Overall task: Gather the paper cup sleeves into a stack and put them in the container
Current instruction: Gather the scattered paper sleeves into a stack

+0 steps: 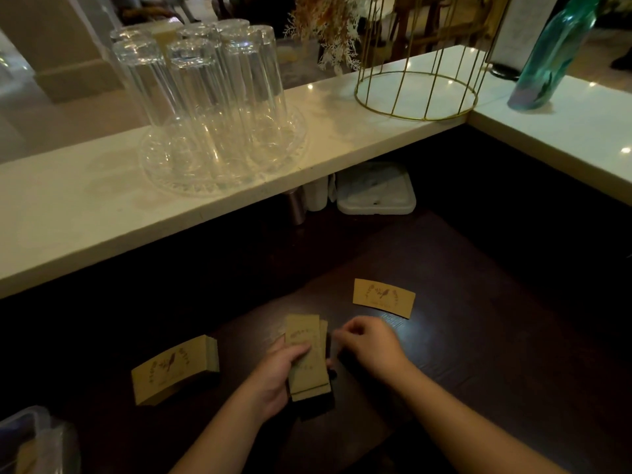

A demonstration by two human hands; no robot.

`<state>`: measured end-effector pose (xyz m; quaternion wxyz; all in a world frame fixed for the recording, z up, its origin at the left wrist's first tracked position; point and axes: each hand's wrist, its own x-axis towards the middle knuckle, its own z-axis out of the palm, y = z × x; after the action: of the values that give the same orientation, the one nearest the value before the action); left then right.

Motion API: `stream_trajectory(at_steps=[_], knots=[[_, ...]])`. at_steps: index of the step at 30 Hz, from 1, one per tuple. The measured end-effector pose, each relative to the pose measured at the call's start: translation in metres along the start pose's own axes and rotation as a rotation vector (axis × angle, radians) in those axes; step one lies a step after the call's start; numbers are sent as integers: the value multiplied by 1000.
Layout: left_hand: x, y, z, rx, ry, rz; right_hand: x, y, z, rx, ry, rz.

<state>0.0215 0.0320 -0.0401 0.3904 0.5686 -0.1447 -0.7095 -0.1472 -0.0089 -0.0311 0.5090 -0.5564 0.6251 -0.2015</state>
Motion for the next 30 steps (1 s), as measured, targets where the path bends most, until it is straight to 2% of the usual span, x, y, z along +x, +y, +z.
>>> stream_trajectory(at_steps=[4,5,8,11,13,15,17,19,20,24,30], knots=[[-7,2,-11,-28,-11,-2,37,17,-60,-418,299,-34],[-8,3,-13,-37,-16,1,45,21,-73,-500,309,11],[-12,5,-18,-84,-23,-3,61,36,-93,-634,178,143],[-15,7,-22,-145,-37,-42,62,49,-95,-702,172,97],[-16,8,-26,-168,-41,-70,62,52,-95,-675,210,68],[-14,8,-30,-170,-29,-81,61,51,-97,-533,258,48],[-13,7,-35,-172,-12,-90,58,42,-99,-116,261,47],[-14,7,-37,-181,3,-93,50,25,-102,368,139,65],[-15,7,-38,-182,7,-91,45,14,-103,479,54,54],[-21,7,-34,-138,-64,-64,24,-35,-88,352,-310,-104],[-38,2,-32,-67,-139,-80,15,-71,-25,4,-534,-230]])
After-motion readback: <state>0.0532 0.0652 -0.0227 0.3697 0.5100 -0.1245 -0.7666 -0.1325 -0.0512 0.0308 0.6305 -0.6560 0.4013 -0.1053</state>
